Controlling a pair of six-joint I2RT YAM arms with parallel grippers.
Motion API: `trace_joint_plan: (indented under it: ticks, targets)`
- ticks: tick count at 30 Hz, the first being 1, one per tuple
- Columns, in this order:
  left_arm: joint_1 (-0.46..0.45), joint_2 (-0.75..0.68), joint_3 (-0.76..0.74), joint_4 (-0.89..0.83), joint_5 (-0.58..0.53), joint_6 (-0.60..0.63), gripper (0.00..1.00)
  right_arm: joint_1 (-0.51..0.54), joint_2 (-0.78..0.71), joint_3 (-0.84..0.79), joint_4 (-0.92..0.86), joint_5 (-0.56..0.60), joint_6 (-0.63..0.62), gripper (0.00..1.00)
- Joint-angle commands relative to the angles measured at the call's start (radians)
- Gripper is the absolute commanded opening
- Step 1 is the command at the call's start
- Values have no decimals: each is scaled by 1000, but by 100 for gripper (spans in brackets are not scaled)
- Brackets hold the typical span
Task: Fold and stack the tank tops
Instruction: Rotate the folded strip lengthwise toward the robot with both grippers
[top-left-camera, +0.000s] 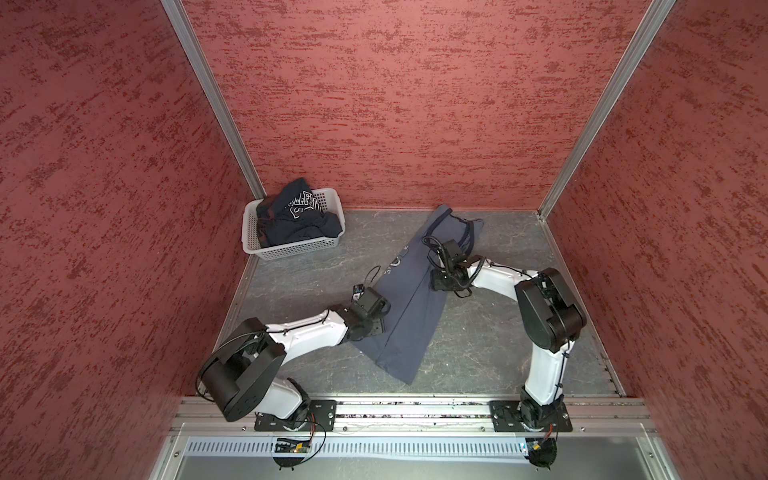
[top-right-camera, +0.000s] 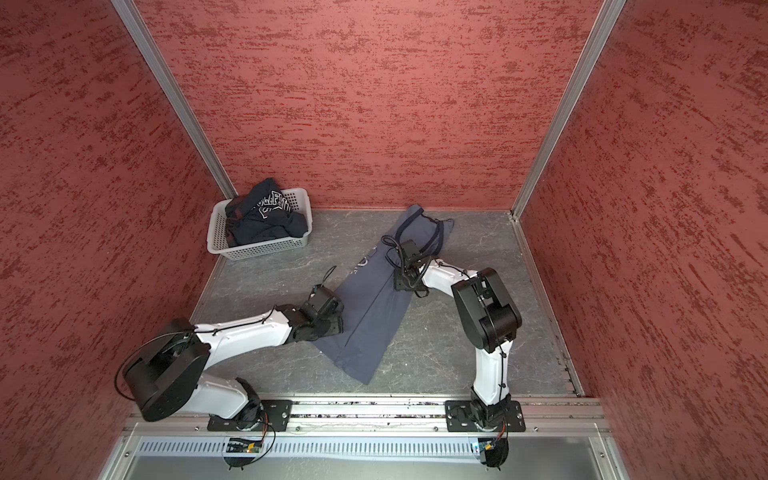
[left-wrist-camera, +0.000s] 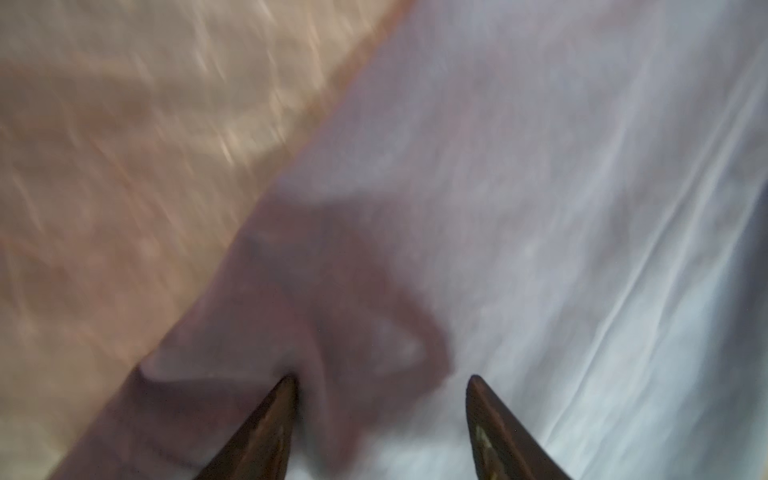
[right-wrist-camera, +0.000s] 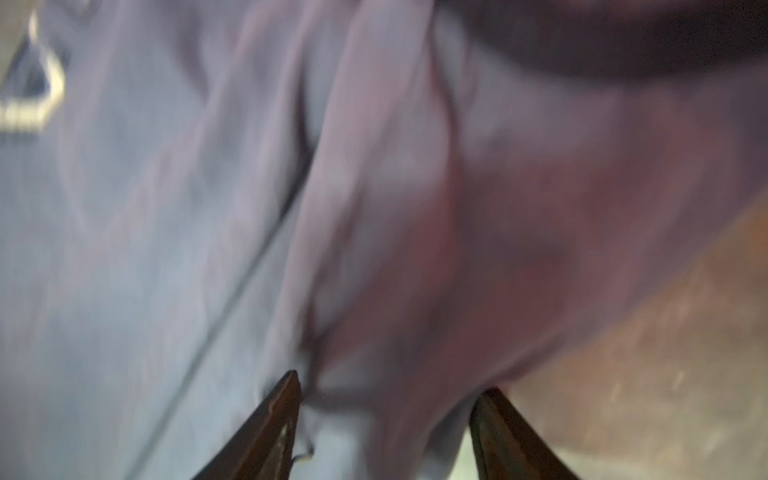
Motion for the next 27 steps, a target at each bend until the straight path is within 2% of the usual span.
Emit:
trace_joint_plan:
  ticks: [1,4,8,12,16,19,23,27]
  targets:
    - [-119,-19,-87,-138,62,-166,66,-11,58,58,-28,59,-50,64]
    - [-245,-11,-57,-109,59,-215,66,-11,96,116,-32,28,-54,65]
    - [-398,42,31,-96,-5,-242,65,-11,121,182,-52,10,-49,65]
    - [-458,58,92,-122,-38,-227,66,-11,91,207,-98,37,-50,67]
    - [-453,-74,85,-196,-94,-228,70,-17,-52,129,-156,91,-19,71]
    - [-429,-209,37,-216,-93,-245,72,-17,-240,-15,-158,48,29,71]
    - [-358,-357,-39,-291,-58,-275,73,-11,-492,-236,-147,-36,111,71]
    - [-242,-455,-136,-284,66,-257,73,15,-734,-439,-186,-121,217,68]
